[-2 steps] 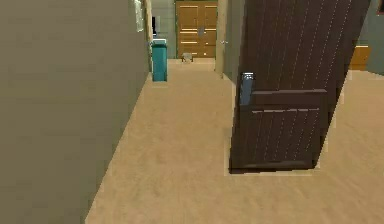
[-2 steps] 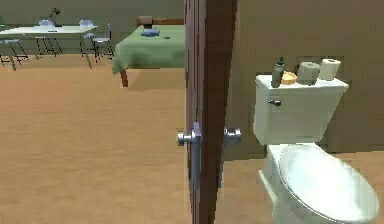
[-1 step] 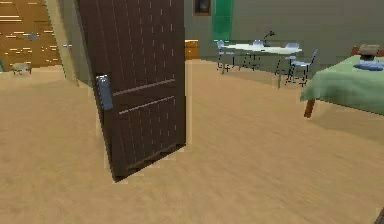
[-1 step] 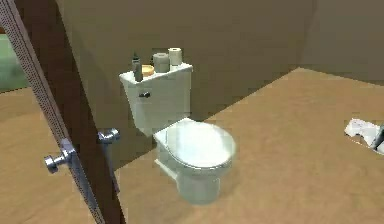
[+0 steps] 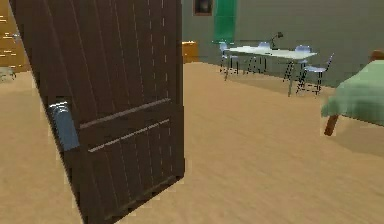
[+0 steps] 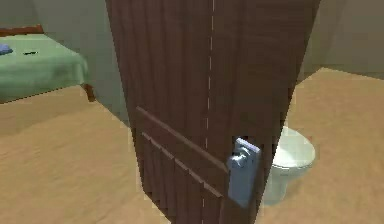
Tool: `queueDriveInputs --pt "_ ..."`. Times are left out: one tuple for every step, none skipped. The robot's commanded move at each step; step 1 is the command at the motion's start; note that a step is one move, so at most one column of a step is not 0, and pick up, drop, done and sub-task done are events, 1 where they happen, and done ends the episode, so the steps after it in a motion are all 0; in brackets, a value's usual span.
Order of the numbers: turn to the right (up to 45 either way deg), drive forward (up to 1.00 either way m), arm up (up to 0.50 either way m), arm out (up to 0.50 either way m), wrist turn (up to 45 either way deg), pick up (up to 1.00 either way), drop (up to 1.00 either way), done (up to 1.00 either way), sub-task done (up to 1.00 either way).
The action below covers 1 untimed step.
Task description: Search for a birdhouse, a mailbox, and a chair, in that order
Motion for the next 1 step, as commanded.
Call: queueDriveInputs --pt "24.0 0.00 0.00 0.00 0.0 0.00 0.00 0.00 0.00"
